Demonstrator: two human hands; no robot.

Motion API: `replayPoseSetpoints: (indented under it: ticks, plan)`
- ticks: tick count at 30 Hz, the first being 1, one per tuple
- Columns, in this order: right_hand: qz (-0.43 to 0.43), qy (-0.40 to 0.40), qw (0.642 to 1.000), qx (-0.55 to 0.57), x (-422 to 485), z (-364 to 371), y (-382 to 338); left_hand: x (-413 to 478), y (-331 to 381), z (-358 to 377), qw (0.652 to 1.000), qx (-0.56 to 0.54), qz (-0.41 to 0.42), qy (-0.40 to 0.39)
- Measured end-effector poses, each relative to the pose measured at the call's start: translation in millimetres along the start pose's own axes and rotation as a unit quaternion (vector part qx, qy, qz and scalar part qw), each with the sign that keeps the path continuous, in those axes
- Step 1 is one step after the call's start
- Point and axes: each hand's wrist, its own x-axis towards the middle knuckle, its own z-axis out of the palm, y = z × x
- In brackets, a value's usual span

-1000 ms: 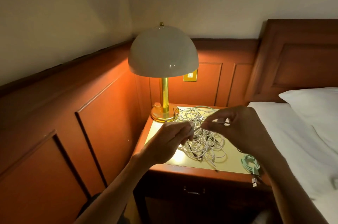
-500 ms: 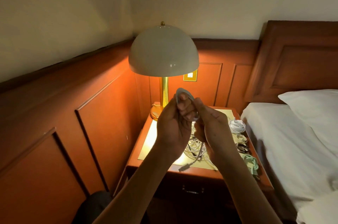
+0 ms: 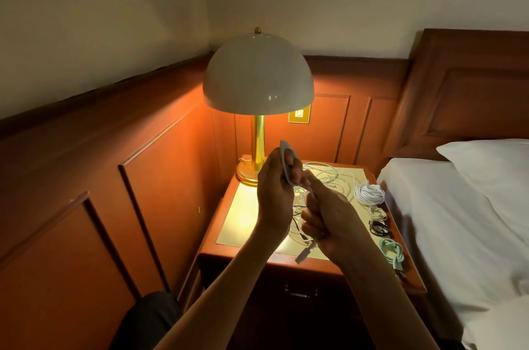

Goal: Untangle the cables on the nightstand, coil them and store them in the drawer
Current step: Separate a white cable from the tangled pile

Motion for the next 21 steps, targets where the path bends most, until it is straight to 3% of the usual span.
replayPoseSetpoints:
  ticks: [5, 9, 13, 18, 21]
  plan:
    - [-0.114, 0.070, 0.988, -0.070, 6, -1, 12, -2, 5, 5, 0.988, -0.126, -0.065, 0.061]
    - [-0.226, 0.102, 0.952, -0.177, 9, -1, 15, 3, 7, 13, 0.991, -0.012, -0.080, 0.104]
    - [-0.297, 0.131, 0.913, -0.246, 15, -4, -3, 3, 3, 7, 0.981, 0.153, -0.014, 0.115]
    - [-0.385, 0.140, 0.820, -0.400, 23, -20, -21, 3, 5, -13, 0.988, 0.126, -0.090, 0.010]
    - [-0.413, 0.119, 0.777, -0.460, 25, -31, -29, 10, 16, -28, 0.964, 0.190, -0.178, -0.051]
